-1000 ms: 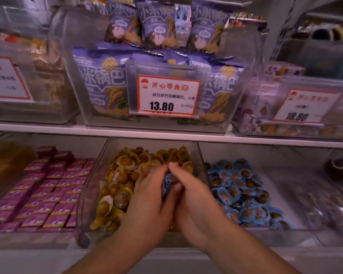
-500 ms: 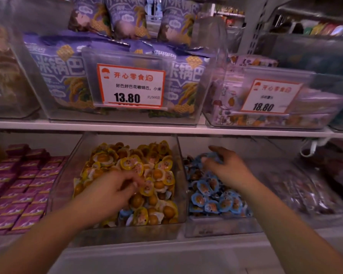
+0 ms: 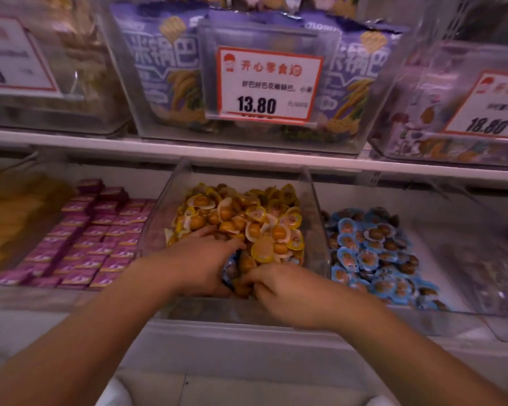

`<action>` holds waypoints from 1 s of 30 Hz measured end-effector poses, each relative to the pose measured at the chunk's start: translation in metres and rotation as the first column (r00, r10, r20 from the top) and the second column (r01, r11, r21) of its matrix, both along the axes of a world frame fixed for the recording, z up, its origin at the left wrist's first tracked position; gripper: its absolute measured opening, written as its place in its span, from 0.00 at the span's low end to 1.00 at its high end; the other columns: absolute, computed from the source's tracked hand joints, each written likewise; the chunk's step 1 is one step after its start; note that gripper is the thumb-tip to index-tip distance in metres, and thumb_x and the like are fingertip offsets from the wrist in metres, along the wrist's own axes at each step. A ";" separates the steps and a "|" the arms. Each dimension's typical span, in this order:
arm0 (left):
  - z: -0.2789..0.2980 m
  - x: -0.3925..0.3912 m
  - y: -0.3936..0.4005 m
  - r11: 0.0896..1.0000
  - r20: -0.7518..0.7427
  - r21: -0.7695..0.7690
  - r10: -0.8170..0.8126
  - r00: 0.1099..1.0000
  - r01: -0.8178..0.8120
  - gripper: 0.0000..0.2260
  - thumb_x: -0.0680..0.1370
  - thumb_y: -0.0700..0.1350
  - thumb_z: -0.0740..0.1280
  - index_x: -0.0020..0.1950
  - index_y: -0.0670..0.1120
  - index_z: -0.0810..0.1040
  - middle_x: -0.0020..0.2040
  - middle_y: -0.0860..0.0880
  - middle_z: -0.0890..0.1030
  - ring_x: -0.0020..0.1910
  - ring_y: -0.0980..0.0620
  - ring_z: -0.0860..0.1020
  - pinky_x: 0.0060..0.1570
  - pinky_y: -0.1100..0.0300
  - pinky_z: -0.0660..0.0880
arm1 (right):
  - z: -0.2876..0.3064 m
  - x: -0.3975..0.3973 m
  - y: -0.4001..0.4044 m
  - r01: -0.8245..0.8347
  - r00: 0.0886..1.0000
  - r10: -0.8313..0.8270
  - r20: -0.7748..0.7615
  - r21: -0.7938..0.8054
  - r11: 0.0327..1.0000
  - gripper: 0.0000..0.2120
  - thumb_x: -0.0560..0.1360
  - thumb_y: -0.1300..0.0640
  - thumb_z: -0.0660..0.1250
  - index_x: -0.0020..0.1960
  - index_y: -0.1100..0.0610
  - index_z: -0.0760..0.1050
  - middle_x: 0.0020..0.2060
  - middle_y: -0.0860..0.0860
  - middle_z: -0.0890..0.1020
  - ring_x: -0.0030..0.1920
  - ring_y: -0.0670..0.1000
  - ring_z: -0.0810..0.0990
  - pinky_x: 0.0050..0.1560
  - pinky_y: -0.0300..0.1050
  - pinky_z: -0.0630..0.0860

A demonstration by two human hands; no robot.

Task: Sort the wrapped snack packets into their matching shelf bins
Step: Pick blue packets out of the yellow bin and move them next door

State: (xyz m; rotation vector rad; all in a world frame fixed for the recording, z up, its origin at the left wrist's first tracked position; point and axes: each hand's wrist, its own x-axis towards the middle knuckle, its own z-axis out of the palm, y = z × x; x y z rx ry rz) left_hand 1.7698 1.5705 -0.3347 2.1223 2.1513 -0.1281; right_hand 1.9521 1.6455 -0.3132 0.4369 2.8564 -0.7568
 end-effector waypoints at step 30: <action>-0.002 0.000 -0.006 0.992 0.119 0.105 0.060 0.991 -0.073 0.32 0.63 0.67 0.71 0.63 0.59 0.69 0.51 0.53 0.78 0.54 0.49 0.71 0.61 0.56 0.58 | -0.021 -0.039 0.011 0.162 0.987 -0.161 0.018 -0.096 0.982 0.19 0.67 0.48 0.77 0.55 0.44 0.75 0.48 0.44 0.82 0.46 0.45 0.80 0.47 0.42 0.79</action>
